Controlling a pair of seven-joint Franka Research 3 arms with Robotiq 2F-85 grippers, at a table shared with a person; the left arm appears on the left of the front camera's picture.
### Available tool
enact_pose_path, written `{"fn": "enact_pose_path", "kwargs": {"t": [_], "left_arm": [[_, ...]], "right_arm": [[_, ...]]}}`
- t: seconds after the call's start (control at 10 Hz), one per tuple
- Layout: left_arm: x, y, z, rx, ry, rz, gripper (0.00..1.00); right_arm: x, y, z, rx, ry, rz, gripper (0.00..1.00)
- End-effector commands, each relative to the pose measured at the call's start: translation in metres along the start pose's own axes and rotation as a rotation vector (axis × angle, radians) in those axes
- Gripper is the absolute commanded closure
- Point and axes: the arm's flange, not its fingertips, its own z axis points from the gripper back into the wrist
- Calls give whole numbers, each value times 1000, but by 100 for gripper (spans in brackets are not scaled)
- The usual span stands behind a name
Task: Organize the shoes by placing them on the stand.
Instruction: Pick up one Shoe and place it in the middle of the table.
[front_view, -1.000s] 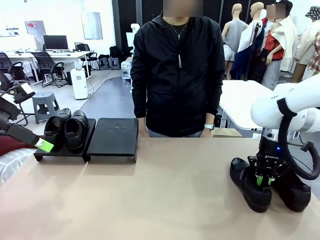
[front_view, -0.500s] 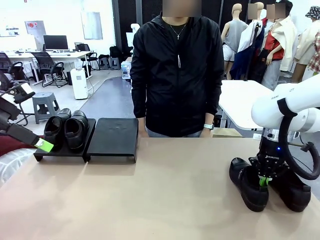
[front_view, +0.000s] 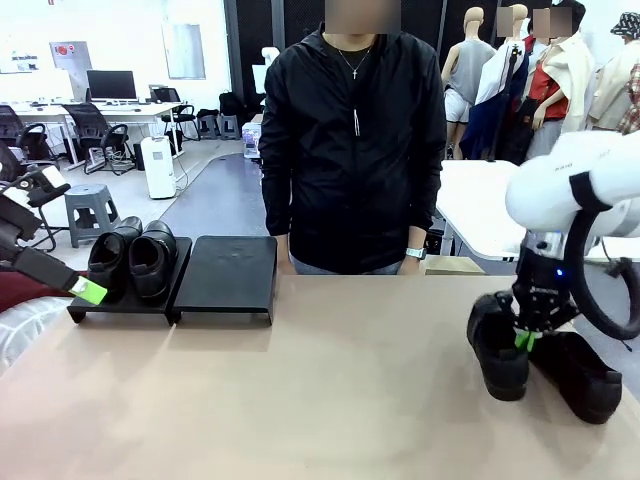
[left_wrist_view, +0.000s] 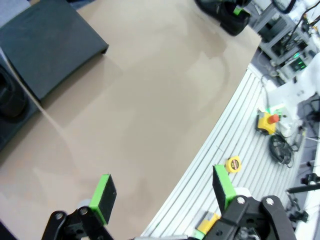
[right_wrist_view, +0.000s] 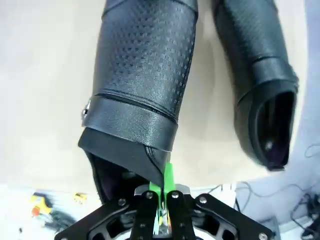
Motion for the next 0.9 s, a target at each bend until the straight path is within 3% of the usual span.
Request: {"fn": "enact_pose_path", "kwargs": {"t": [0.0,0.3,0.4,0.5,0.8], "left_arm": [[0,2,1,-12,-5,5,0],[0,2,1,-12,-5,5,0],[0,2,1,-12,-5,5,0],[0,2,1,-12,-5,5,0],[0,2,1,-12,-5,5,0]], "right_arm": [[-47,64,13,57,-14,77,100],[-83,158,-6,191,31,240,100],[-85,185,-13,225,22,303,100],[-82,215,-25,267,80,340,100],[-67,277,-53,441,96,212,100]]}}
